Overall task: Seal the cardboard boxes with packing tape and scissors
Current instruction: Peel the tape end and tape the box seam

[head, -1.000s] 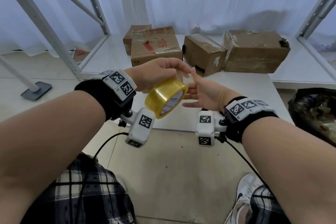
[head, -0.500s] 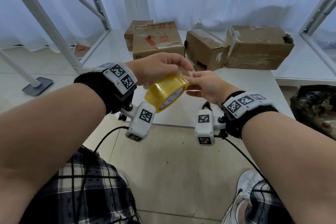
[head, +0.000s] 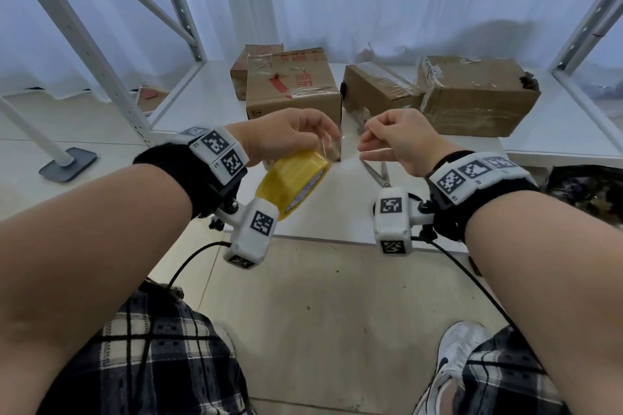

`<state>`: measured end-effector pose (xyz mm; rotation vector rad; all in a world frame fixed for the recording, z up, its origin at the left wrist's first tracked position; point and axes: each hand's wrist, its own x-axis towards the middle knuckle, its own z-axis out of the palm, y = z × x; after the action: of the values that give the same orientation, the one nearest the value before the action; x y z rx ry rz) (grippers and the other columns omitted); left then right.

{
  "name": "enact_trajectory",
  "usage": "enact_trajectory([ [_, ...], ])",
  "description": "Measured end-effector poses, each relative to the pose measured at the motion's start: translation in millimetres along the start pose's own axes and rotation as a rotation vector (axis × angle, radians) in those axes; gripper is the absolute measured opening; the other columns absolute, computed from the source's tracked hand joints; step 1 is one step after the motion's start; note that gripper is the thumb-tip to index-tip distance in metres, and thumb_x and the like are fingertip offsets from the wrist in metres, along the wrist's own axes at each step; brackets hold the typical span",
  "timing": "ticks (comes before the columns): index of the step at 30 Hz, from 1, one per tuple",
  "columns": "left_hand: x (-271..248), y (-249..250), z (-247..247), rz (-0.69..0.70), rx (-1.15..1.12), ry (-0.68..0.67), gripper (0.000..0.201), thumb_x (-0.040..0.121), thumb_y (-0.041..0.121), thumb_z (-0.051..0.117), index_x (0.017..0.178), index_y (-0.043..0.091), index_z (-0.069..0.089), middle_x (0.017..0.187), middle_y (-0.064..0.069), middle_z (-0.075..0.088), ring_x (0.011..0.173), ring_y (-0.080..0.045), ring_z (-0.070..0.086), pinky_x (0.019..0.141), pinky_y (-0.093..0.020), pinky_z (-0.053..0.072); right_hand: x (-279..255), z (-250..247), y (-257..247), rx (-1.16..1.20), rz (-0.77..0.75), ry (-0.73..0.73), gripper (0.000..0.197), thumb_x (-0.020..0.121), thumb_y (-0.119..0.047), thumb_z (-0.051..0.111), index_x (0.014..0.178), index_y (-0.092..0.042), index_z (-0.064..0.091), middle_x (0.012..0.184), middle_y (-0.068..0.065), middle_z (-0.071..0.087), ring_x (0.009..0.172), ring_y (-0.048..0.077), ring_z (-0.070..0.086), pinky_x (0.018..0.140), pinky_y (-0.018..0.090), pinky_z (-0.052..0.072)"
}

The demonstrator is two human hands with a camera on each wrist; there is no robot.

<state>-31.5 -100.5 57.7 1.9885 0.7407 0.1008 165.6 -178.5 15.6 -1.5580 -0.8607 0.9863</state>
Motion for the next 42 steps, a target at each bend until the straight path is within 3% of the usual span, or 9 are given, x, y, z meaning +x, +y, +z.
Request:
enact_trajectory([
  [7,7.6,-1.0,11.1,-0.073,-0.056,0.104,0.04,0.092,0.01,0.06,0.122,0.02,0.037,0.108,-0.009,0.069,0.082,-0.02,0.059,0.069,-0.029,0.052,0.3,6.1,-20.7,-0.281,-0.31,0.095,0.011,0.098,-0.009,0.051,0.094,-0.002,0.058,0.073,0.007,0.06,0.065,0.015,0.059,0.065,0.026,0.055],
  [12,13.4,-13.1,22.0,-0.098,-0.113,0.201,0.044,0.092,0.022,0.062,0.13,0.02,0.039,0.111,-0.01,0.062,0.091,-0.019,0.063,0.072,-0.028,0.053,4.3,9.5,-44.0,-0.517,-0.513,0.114,0.012,0.095,-0.006,0.05,0.085,-0.008,0.057,0.069,-0.001,0.054,0.07,0.022,0.054,0.071,0.035,0.049],
  [14,12.0,-19.1,27.6,-0.091,-0.15,0.225,0.036,0.092,0.028,0.063,0.124,0.016,0.05,0.109,-0.007,0.063,0.094,-0.019,0.063,0.075,-0.029,0.053,4.4,8.7,-48.6,-0.569,-0.533,0.101,0.012,0.093,-0.005,0.051,0.084,-0.008,0.058,0.068,-0.003,0.053,0.069,0.022,0.054,0.069,0.032,0.047],
  [18,10.7,-24.2,40.2,-0.021,-0.19,0.275,0.019,0.092,0.019,0.062,0.107,0.007,0.066,0.092,-0.005,0.065,0.077,-0.011,0.059,0.062,-0.014,0.05,2.4,8.5,-45.7,-0.645,-0.576,0.104,0.01,0.093,-0.005,0.052,0.087,-0.004,0.06,0.071,-0.003,0.053,0.075,0.022,0.055,0.072,0.029,0.045],
  [23,10.1,-43.4,53.6,-0.064,-0.249,0.283,0.006,0.091,0.019,0.064,0.09,0.014,0.066,0.085,-0.004,0.062,0.077,-0.017,0.053,0.066,-0.024,0.046,-2.6,19.8,-35.3,-0.687,-0.618,0.034,0.013,0.095,-0.01,0.051,0.089,-0.004,0.061,0.073,-0.004,0.055,0.068,0.014,0.052,0.069,0.027,0.045],
  [29,11.8,-60.6,62.2,-0.055,-0.263,0.38,0.004,0.088,0.018,0.067,0.087,0.015,0.065,0.08,0.005,0.061,0.061,0.002,0.054,0.059,-0.01,0.043,4.5,27.6,-20.0,-0.702,-0.574,0.034,0.015,0.096,-0.009,0.048,0.091,-0.002,0.061,0.074,-0.003,0.055,0.068,0.013,0.051,0.07,0.028,0.045],
  [33,20.8,-64.9,62.0,-0.042,-0.267,0.379,0.008,0.088,0.019,0.068,0.094,0.02,0.063,0.094,0.004,0.063,0.09,-0.012,0.059,0.084,-0.026,0.048,16.4,25.1,-15.0,-0.696,-0.539,0.088,0.014,0.095,-0.009,0.049,0.089,-0.005,0.061,0.07,-0.008,0.054,0.068,0.014,0.053,0.071,0.032,0.048],
  [37,24.0,-64.9,63.7,0.041,-0.497,0.344,0.041,0.088,0.001,0.064,0.119,0.017,0.041,0.113,-0.006,0.063,0.102,-0.015,0.062,0.084,-0.024,0.054,27.6,17.6,-10.3,-0.697,-0.513,0.096,0.013,0.095,-0.013,0.052,0.085,-0.01,0.06,0.071,-0.004,0.057,0.071,0.02,0.06,0.074,0.037,0.052],
  [42,31.2,-61.1,62.2,0.11,-0.487,0.298,0.032,0.086,-0.012,0.057,0.098,0.016,0.049,0.111,-0.005,0.057,0.098,-0.014,0.06,0.085,-0.029,0.052,35.9,11.9,-4.2,-0.684,-0.505,0.126,0.011,0.095,-0.012,0.054,0.088,-0.009,0.062,0.078,-0.002,0.059,0.076,0.015,0.057,0.076,0.028,0.047],
])
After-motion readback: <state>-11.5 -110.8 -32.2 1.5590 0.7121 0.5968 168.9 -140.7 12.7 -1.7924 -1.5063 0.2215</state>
